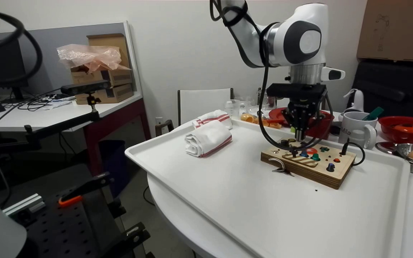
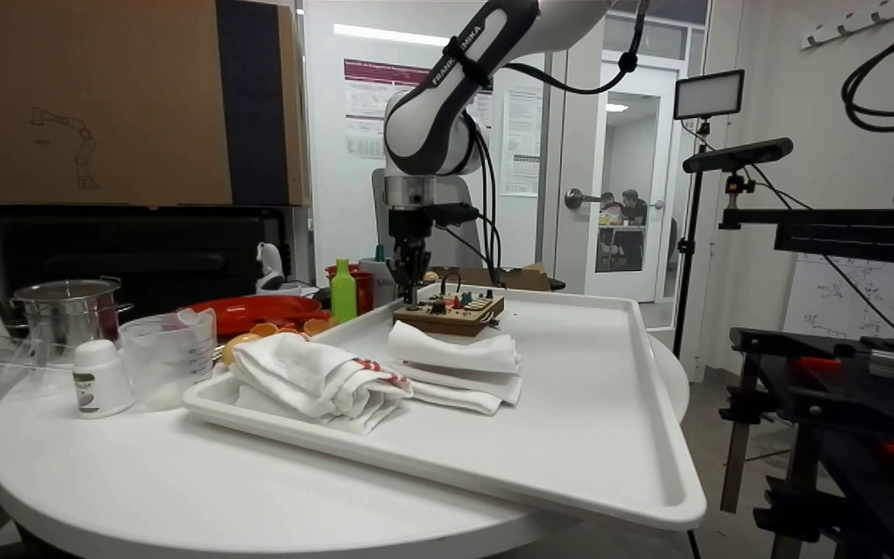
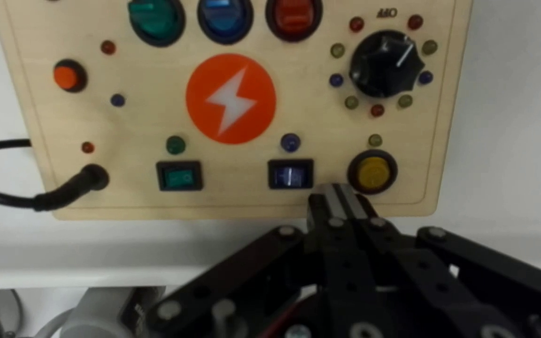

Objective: Switch on the switch on the board

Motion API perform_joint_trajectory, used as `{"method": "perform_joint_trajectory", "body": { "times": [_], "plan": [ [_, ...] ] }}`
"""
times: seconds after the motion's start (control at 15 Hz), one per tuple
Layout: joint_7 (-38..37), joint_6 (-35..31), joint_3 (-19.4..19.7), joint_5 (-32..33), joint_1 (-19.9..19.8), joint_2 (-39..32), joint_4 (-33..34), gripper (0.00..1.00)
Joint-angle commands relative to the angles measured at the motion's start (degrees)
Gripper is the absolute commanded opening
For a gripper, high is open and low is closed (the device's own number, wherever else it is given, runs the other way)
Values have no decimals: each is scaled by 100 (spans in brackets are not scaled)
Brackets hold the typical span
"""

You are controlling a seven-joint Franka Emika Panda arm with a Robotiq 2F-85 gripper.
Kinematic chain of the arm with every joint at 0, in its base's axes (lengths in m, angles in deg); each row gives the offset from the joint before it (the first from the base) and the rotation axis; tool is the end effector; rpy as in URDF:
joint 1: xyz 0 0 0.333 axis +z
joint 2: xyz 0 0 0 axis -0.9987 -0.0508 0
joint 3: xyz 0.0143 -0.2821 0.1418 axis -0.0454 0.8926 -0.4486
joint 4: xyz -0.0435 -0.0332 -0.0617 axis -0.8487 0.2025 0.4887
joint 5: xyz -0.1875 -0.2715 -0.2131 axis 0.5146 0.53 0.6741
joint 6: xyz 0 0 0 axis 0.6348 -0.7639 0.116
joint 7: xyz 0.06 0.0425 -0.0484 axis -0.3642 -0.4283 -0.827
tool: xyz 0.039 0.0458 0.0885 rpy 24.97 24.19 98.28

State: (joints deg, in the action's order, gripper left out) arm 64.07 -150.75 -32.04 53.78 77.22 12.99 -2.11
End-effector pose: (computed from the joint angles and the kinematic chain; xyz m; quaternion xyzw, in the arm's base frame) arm 0.7104 -0.1358 0.1618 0.9992 0.0066 0.0221 0.0319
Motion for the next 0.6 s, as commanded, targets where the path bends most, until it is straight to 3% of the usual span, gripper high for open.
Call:
{"method": "perform_joint_trajectory", "body": {
  "times": [0.0,0.53],
  "plan": [
    [4,-307,1,-97,12,377,-531,0],
    [2,-417,33,-41,74,804,-956,0]
  ]
}}
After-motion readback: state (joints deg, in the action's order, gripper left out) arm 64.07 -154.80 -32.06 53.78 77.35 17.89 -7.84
